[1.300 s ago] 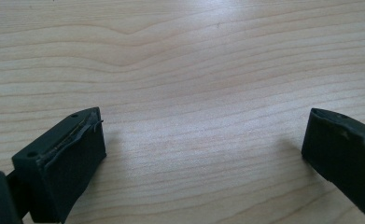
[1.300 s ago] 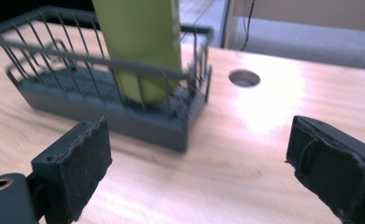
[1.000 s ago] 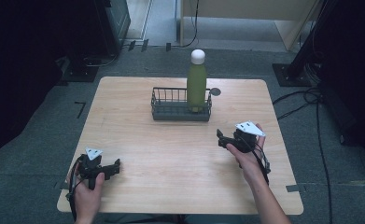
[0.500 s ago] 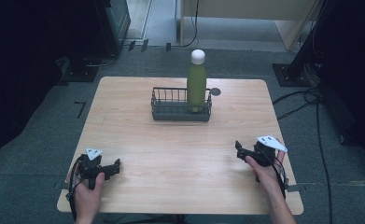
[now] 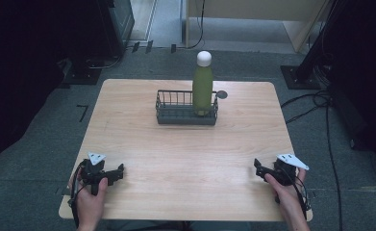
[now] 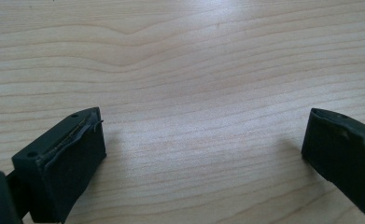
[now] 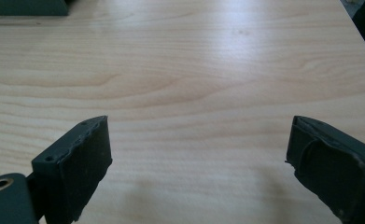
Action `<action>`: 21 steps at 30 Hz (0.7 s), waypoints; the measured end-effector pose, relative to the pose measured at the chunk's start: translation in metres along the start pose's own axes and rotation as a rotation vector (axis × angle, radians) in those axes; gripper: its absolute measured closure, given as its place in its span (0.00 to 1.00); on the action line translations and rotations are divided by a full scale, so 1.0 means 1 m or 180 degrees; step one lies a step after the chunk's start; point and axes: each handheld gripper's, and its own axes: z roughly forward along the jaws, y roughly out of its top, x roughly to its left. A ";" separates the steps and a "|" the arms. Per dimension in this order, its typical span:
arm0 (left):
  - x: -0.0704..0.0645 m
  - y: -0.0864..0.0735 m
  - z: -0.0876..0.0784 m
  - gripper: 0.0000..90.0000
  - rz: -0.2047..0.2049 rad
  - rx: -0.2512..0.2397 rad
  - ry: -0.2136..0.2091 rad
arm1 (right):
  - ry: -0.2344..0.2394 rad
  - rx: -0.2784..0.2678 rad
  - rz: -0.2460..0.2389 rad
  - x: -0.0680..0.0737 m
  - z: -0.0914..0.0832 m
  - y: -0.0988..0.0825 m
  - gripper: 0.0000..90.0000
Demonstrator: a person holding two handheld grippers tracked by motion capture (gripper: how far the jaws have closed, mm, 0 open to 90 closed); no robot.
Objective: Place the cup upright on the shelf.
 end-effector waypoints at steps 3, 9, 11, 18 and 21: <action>0.000 0.000 0.000 0.00 0.0000 -0.0001 0.0000 | 0.0010 0.0074 0.0092 -0.007 -0.006 -0.006 0.07; 0.000 0.000 0.000 0.00 0.0000 0.0000 0.0000 | -0.0114 0.0220 0.0066 -0.020 -0.017 -0.014 0.07; 0.000 0.000 0.000 0.00 0.0000 -0.0001 0.0000 | -0.0181 0.0277 0.0044 -0.024 -0.020 -0.017 0.07; 0.000 0.000 0.000 0.00 0.0000 -0.0001 -0.0001 | -0.0389 0.0407 -0.0039 -0.030 -0.029 -0.025 0.07; 0.000 0.000 0.000 0.00 -0.0001 -0.0002 0.0000 | -0.0398 0.0423 -0.0055 -0.029 -0.030 -0.025 0.07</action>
